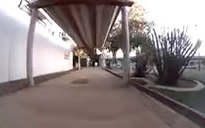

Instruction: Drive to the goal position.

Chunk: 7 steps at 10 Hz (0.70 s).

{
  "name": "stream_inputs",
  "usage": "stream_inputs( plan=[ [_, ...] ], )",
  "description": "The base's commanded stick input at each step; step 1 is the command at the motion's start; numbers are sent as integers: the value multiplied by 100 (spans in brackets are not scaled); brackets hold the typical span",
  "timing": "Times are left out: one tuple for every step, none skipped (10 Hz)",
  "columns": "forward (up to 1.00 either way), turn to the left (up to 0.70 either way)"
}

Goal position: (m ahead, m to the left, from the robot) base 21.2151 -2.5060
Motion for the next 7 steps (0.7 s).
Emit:
stream_inputs(
  plan=[
    [70, 0],
    [70, 0],
    [70, 0],
    [70, 0],
    [70, 0],
    [70, 0],
    [70, 2]
  ],
)
